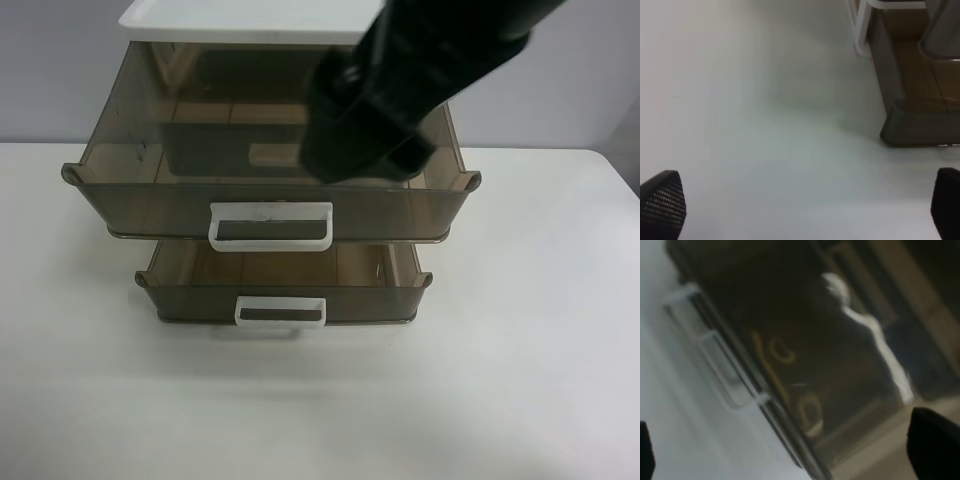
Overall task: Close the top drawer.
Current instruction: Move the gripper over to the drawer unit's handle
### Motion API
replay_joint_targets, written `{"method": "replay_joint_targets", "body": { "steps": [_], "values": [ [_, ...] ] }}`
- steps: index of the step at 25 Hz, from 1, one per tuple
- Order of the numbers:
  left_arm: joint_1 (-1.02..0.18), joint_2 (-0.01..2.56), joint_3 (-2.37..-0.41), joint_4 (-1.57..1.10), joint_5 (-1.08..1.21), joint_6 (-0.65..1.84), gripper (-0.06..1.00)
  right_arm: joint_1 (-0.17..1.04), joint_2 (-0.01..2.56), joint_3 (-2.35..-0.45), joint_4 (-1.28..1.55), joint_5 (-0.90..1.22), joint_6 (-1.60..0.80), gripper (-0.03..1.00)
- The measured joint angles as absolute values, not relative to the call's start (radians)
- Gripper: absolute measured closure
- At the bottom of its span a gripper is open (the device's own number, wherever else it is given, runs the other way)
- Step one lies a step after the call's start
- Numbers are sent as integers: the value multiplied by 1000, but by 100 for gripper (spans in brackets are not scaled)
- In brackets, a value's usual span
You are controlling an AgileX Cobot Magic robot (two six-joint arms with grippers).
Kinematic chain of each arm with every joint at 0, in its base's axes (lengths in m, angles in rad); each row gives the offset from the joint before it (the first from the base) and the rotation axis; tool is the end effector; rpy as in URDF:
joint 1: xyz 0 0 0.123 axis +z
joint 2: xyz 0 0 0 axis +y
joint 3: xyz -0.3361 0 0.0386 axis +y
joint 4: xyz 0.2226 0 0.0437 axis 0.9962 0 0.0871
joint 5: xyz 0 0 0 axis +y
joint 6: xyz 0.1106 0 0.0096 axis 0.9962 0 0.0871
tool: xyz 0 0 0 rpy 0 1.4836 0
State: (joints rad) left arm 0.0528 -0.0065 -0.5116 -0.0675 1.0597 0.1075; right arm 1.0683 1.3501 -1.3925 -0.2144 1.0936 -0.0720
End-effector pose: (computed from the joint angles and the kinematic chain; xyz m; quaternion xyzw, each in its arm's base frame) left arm -0.0646 -0.0100 0.2590 0.0248 0.8474 0.0088 0.5304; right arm 0.1376 0.2069 0.4235 -0.5277 0.7888 0.0494 0.3113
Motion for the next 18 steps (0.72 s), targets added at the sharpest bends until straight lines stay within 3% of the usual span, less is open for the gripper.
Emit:
{"method": "replay_joint_targets", "body": {
  "steps": [10, 18],
  "values": [
    [53, -7, -512, -68, 1060, 108, -5, 1357, 1615, -1463, -281, 1132, 23, -3],
    [53, -7, -512, -66, 1060, 108, -5, 1401, 1758, -1463, -310, 1181, 80, -3]
  ]
}}
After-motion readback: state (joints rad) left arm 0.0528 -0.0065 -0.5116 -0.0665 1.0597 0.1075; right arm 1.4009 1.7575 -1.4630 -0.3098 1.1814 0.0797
